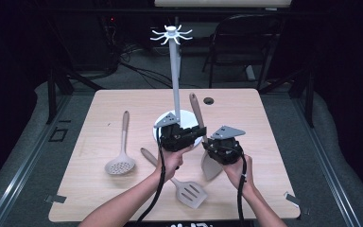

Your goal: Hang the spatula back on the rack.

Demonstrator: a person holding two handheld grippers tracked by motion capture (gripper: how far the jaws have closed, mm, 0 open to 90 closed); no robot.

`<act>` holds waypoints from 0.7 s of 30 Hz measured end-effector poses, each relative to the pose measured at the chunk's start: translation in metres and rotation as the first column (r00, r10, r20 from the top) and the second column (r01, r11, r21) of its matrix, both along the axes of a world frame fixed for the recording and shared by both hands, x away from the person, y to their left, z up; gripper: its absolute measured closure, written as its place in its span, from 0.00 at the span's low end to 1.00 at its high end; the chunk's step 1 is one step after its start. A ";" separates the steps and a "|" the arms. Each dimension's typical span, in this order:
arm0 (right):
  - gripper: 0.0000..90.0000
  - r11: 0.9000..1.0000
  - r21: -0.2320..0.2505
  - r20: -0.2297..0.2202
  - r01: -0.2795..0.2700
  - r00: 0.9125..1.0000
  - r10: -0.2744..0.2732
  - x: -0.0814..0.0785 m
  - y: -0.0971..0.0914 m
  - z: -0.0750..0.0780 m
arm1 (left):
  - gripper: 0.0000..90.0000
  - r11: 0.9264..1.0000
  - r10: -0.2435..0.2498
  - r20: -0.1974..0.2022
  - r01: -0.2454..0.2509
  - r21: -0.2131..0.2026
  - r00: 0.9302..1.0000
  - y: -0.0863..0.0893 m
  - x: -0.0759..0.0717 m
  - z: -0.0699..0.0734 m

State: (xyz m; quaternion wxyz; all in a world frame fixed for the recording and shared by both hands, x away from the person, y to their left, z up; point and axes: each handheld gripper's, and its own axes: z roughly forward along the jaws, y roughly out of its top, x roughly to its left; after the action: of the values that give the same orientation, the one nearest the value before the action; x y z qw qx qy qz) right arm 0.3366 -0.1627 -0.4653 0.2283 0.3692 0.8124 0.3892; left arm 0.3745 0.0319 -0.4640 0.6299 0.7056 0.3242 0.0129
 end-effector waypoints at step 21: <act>0.29 0.996 0.076 -0.093 0.043 0.995 -0.036 -0.001 -0.042 -0.008 | 0.86 0.997 -0.016 0.068 0.011 0.075 0.998 0.014 0.017 0.014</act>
State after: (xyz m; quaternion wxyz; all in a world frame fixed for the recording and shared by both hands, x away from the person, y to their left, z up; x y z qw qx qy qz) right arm 0.3360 -0.2044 -0.4735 0.1840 0.4114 0.7987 0.3988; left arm 0.3918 0.0457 -0.4496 0.6142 0.7299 0.2968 0.0448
